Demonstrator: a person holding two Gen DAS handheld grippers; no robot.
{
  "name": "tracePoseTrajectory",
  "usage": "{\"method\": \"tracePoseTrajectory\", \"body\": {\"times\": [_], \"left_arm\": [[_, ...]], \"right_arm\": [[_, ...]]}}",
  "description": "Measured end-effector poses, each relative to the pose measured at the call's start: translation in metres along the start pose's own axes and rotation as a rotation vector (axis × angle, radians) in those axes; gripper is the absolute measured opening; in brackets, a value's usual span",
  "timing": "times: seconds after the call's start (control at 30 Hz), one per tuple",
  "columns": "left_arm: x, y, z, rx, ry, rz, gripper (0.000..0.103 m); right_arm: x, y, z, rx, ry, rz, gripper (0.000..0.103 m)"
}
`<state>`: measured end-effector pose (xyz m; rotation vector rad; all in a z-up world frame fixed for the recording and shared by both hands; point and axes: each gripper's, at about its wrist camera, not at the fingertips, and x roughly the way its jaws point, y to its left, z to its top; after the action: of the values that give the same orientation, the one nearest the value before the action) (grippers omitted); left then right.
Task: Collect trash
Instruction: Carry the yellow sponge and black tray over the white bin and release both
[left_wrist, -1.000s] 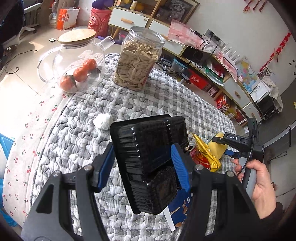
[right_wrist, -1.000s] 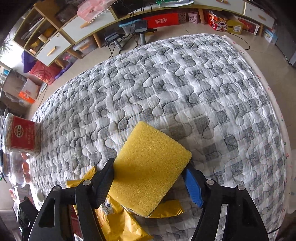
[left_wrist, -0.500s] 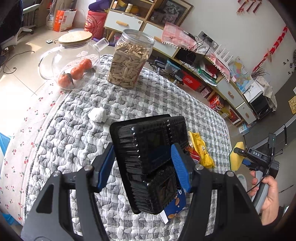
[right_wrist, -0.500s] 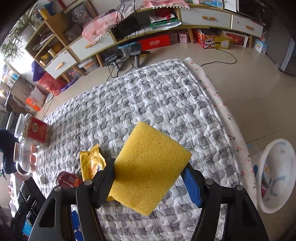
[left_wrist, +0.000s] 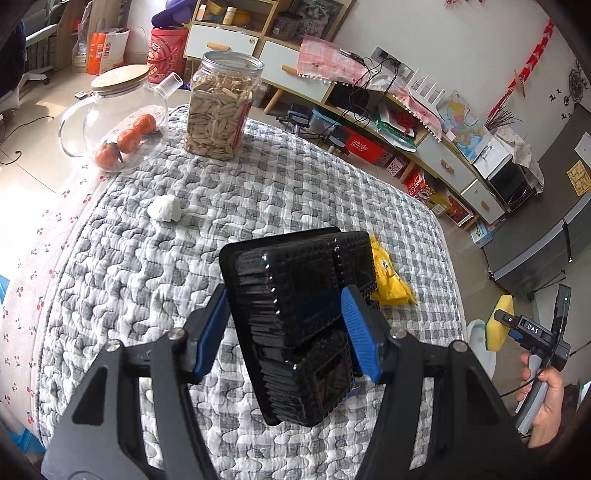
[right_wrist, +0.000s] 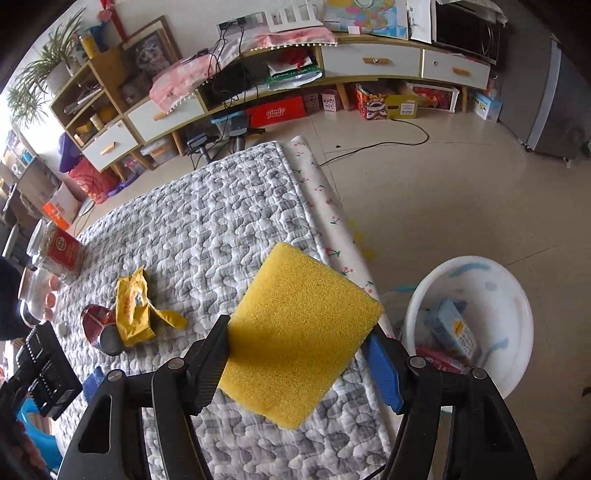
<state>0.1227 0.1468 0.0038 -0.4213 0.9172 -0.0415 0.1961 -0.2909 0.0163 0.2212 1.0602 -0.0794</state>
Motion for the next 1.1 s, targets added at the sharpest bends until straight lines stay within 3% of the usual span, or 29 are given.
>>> {"method": "tracePoseTrajectory", "body": {"times": [0.4, 0.73, 0.77, 0.83, 1.1], "left_arm": [[0.024, -0.068, -0.030, 0.104, 0.065, -0.055, 0.062], [0.055, -0.150, -0.044, 0.238, 0.115, -0.102, 0.062], [0.058, -0.159, -0.045, 0.250, 0.120, -0.108, 0.061], [0.066, -0.178, -0.048, 0.273, 0.148, -0.137, 0.040], [0.085, -0.230, -0.060, 0.362, 0.162, -0.175, 0.037]], "right_arm": [[-0.019, -0.112, -0.025, 0.147, -0.034, -0.041, 0.070], [-0.021, -0.197, -0.033, 0.265, -0.021, -0.102, 0.071], [-0.020, -0.201, -0.033, 0.267, -0.019, -0.106, 0.071], [-0.017, -0.209, -0.034, 0.273, -0.014, -0.103, 0.073], [-0.002, -0.227, -0.035, 0.316, 0.017, -0.031, 0.082]]}}
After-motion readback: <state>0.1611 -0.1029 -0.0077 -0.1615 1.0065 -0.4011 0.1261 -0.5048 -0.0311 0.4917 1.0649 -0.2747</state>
